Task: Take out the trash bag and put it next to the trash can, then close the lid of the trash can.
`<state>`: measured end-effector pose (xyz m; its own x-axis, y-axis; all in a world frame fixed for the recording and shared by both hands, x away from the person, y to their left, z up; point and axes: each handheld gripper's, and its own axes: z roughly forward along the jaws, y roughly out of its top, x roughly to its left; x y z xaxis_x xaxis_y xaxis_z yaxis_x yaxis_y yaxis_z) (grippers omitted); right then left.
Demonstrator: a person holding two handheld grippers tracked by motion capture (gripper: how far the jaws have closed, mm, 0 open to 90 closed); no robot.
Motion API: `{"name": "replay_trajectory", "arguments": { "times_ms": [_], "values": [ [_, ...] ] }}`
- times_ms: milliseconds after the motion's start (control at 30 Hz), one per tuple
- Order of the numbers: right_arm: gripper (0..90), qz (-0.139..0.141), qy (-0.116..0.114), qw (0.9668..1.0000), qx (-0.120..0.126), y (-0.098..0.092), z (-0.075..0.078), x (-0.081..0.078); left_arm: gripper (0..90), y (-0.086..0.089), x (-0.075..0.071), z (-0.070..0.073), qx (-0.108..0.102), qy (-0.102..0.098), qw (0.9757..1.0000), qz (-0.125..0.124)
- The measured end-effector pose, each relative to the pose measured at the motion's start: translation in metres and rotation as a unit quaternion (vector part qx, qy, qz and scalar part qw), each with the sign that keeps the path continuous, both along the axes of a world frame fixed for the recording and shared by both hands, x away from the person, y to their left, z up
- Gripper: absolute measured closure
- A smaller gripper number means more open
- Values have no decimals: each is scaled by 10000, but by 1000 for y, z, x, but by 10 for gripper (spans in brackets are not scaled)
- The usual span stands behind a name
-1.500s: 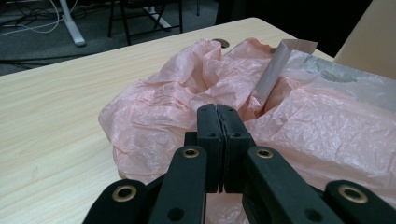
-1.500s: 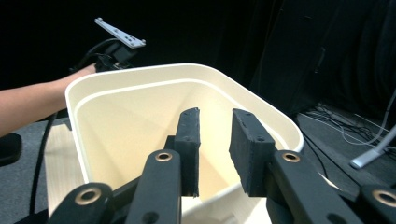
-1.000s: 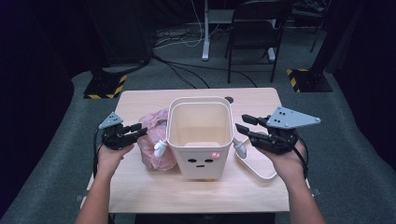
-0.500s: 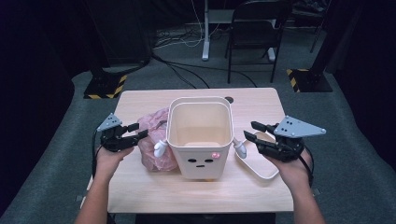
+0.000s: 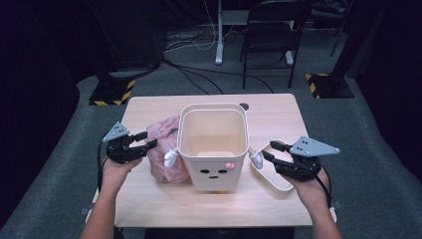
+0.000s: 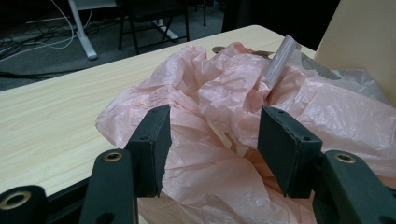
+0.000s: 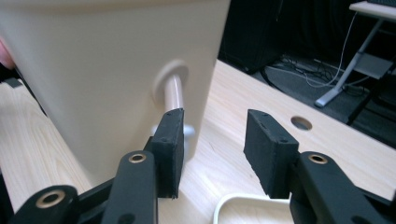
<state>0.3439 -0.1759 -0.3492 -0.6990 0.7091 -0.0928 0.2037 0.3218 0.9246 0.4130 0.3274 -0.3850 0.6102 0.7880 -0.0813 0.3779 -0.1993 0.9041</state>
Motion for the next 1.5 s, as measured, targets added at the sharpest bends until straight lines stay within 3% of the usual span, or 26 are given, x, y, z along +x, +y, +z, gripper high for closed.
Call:
{"name": "replay_trajectory", "arguments": {
  "times_ms": [167,567,933,1300,1500],
  "values": [
    [557,-97,167,9998,-35,-6,-18,3,439,1,-1,1,-18,-26,10000,3],
    [536,-197,272,9993,-162,-8,-51,9,434,2,-8,6,-103,-171,9998,-9],
    [503,-348,549,9975,-275,-11,-86,17,417,3,-10,7,-165,-131,9998,-29],
    [513,-378,518,9974,-322,-11,-99,20,400,4,-13,11,-289,-162,9994,-75],
    [528,-339,789,9961,-191,-16,-109,24,399,5,-15,13,-342,-225,9991,-105]
  ]
}}
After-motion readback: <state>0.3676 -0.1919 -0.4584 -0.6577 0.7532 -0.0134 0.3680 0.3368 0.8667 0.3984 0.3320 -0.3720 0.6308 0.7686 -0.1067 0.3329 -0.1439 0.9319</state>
